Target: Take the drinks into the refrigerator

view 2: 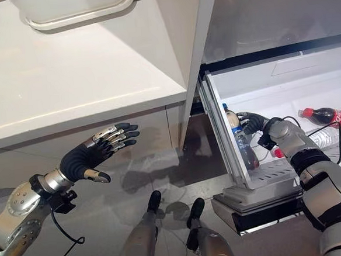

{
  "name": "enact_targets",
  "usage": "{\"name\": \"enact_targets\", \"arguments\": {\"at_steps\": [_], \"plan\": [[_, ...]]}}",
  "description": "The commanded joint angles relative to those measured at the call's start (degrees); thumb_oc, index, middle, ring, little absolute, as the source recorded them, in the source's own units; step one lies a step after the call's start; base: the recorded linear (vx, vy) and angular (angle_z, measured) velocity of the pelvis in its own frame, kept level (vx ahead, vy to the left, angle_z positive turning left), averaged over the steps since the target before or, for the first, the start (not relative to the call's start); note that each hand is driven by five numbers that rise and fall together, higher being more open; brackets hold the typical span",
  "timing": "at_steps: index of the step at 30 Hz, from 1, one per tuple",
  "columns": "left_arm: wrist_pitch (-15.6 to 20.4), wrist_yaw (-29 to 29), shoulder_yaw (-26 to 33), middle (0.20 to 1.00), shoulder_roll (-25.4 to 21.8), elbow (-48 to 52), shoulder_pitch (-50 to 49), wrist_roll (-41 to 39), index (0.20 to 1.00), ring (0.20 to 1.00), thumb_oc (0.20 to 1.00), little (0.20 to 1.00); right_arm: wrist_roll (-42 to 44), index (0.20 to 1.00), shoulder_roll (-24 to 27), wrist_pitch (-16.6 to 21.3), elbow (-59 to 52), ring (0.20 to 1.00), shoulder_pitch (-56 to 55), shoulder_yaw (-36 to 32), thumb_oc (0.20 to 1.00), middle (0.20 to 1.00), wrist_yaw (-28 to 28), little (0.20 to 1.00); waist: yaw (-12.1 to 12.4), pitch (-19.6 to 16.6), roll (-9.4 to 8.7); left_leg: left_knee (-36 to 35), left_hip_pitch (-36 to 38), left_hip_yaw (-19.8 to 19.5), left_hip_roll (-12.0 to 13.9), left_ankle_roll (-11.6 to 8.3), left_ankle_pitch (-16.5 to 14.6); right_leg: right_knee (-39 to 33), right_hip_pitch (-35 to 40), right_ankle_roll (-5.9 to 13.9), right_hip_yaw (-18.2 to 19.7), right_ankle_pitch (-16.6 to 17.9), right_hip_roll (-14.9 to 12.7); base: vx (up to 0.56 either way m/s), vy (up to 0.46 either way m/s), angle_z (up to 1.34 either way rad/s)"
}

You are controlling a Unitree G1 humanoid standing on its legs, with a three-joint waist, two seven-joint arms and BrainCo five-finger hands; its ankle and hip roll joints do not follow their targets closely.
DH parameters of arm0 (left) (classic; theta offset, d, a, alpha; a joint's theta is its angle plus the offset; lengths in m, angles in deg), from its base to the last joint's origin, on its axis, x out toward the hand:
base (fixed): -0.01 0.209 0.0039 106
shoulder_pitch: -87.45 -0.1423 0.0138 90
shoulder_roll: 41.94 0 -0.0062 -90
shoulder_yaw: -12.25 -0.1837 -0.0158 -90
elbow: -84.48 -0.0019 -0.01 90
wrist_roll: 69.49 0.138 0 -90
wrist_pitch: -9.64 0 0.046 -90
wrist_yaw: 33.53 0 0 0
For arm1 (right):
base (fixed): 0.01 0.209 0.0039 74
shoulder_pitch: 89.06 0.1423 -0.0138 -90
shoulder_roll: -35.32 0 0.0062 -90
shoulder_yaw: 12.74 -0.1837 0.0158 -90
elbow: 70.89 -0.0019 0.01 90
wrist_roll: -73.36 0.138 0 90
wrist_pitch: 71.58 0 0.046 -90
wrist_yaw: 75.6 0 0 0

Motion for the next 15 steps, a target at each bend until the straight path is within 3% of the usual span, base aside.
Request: {"name": "enact_targets", "arguments": {"at_steps": [1,3,6,8,9,10,11,15], "plan": [[2.18,-0.91,2.42,1.000,1.01,5.41,-3.33,0.20,1.000,1.000,1.000,1.000,3.13,1.000,7.39,3.04,-6.96,1.000,5.52,1.09,1.000,1.000,-2.48,1.000,1.39,-4.60,-1.92,-2.99,3.03,2.33,1.87,0.34,-1.82,11.16,-2.37,4.20,-1.36,-4.80,-2.59,0.01,-0.011,0.04],[2.09,-0.64,2.81,1.000,1.53,5.25,-3.62,0.50,1.000,1.000,1.000,1.000,2.40,1.000,9.34,3.30,-9.26,1.000,5.55,0.25,1.000,1.000,-3.37,1.000,1.09,-5.20,-2.42,-3.02,3.12,2.36,1.77,0.41,-1.70,10.38,-1.95,4.27,-1.37,-4.33,-2.56,0.06,-0.022,0.04],[1.99,-0.06,4.68,1.000,3.20,3.95,-4.84,0.95,1.000,1.000,1.000,1.000,1.68,1.000,15.26,5.61,-15.57,1.000,2.78,-7.17,1.000,1.000,-8.11,1.000,0.03,-6.81,-3.98,-2.89,4.03,2.95,1.69,0.55,-2.47,8.87,-0.46,4.43,-1.09,-4.03,-2.08,0.07,-0.014,0.03],[2.02,-0.13,4.55,1.000,3.33,3.69,-4.93,1.10,1.000,1.000,1.000,1.000,1.85,1.000,15.93,6.09,-16.20,1.000,0.68,-10.37,1.000,1.000,-9.84,1.000,-0.17,-7.31,-4.44,-2.85,4.35,3.02,1.65,0.63,-2.69,8.49,0.02,4.48,-1.04,-3.97,-1.96,0.07,-0.006,0.01],[2.11,-0.03,5.33,1.000,3.63,3.29,-5.53,1.45,1.000,1.000,1.000,1.000,2.57,1.000,17.34,7.20,-18.86,1.000,-3.34,-15.80,1.000,1.000,-11.77,1.000,-1.05,-8.11,-4.99,-2.90,5.14,3.53,1.56,0.71,-3.17,8.00,0.77,4.56,-0.64,-3.95,-1.80,0.04,0.003,-0.04],[2.09,-0.04,5.26,1.000,3.48,3.35,-5.56,1.46,1.000,1.000,1.000,1.000,2.49,1.000,17.34,7.15,-19.18,1.000,-4.01,-16.39,1.000,1.000,-11.76,1.000,-0.92,-8.16,-5.08,-2.89,5.16,3.53,1.57,0.72,-3.19,7.94,0.82,4.57,-0.65,-3.93,-1.78,0.09,0.011,-0.08],[2.12,0.10,6.73,1.000,4.93,3.27,-6.90,1.57,1.000,1.000,1.000,1.000,2.98,1.000,18.12,8.44,-23.08,1.000,-8.91,-23.48,1.000,1.000,-14.36,1.000,-2.16,-9.08,-5.44,-2.97,5.97,4.03,1.54,0.76,-3.70,7.23,1.78,4.66,-0.24,-3.94,-1.59,0.05,0.010,-0.09],[2.71,0.42,7.71,1.000,6.10,2.63,-8.06,2.22,1.000,1.000,1.000,1.000,2.66,1.000,16.71,10.30,-28.10,1.000,-18.74,-34.67,1.000,1.000,-17.47,1.000,-2.86,-10.59,-6.13,-3.08,6.93,4.71,1.41,0.93,-4.45,5.88,3.03,4.89,0.63,-3.83,-1.22,0.08,0.028,-0.11]]}}
